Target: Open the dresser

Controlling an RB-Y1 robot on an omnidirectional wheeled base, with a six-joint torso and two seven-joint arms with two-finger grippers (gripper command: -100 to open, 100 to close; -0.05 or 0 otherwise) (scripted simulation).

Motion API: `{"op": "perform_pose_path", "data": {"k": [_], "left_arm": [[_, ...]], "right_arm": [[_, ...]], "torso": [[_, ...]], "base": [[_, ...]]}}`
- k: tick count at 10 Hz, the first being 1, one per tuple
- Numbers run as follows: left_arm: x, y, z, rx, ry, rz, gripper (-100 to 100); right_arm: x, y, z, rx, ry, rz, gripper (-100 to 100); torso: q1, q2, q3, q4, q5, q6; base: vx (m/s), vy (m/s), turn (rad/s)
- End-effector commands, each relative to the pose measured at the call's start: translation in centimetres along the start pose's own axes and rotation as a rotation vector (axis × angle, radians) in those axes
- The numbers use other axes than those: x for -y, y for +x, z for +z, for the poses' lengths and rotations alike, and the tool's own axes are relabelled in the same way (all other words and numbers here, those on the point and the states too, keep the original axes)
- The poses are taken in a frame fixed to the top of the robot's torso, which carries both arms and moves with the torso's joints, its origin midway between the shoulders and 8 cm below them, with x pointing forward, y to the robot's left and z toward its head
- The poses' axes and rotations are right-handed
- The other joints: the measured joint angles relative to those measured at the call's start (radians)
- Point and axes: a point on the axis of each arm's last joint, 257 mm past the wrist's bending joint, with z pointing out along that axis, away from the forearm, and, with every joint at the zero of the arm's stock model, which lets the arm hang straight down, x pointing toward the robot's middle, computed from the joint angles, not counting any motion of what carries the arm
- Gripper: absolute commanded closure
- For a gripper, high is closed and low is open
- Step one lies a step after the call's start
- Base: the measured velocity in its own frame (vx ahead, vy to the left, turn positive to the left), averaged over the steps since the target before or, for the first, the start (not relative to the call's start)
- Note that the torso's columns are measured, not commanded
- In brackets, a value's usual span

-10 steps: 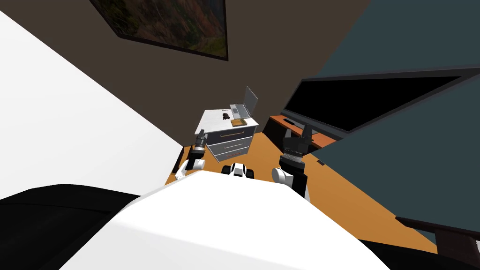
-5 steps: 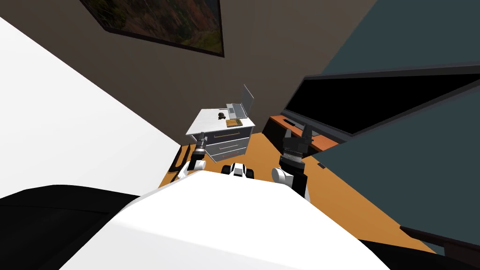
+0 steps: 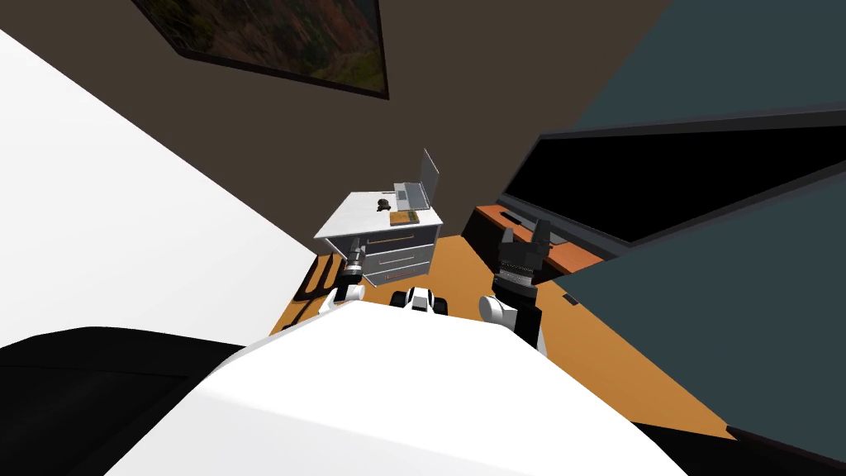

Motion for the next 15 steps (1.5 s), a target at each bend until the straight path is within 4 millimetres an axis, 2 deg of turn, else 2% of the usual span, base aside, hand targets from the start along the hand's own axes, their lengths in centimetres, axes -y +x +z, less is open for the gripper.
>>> {"op": "perform_pose_path", "data": {"k": [1,4,8,9,11,15], "left_arm": [[-2.5,0.0,-1.1,0.051,-0.052,-0.049,-100],[-4.0,0.7,-2.0,0.090,-0.083,-0.099,-100],[-3.2,0.1,-1.2,0.085,-0.075,-0.087,-100],[-3.7,0.5,-1.7,0.084,-0.078,-0.090,100],[-2.9,0.3,-1.4,0.080,-0.070,-0.089,100],[-2.7,0.2,-1.5,0.077,-0.076,-0.088,100]], "right_arm": [[0.0,0.0,0.0,0.000,0.000,0.000,0],[0.0,0.0,0.0,0.000,0.000,0.000,0],[0.0,0.0,0.0,0.000,0.000,0.000,0],[0.0,0.0,0.0,0.000,0.000,0.000,0],[0.0,0.0,0.0,0.000,0.000,0.000,0],[0.0,0.0,0.0,0.000,0.000,0.000,0]], "torso": [[-0.001,-0.001,-0.001,0.000,0.000,0.000],[0.003,0.001,0.001,0.000,0.001,0.000],[0.002,-0.003,-0.002,-0.001,0.001,0.000],[0.000,0.000,0.000,0.000,0.000,0.000],[0.003,-0.002,0.001,-0.003,0.004,0.001],[-0.002,0.001,0.001,0.000,-0.001,0.000]], "base": [[0.075,-0.150,0.067],[0.040,-0.090,0.033],[0.041,-0.005,-0.006],[-0.042,-0.001,0.020],[-0.073,-0.026,0.014],[-0.164,-0.082,0.011]]}}
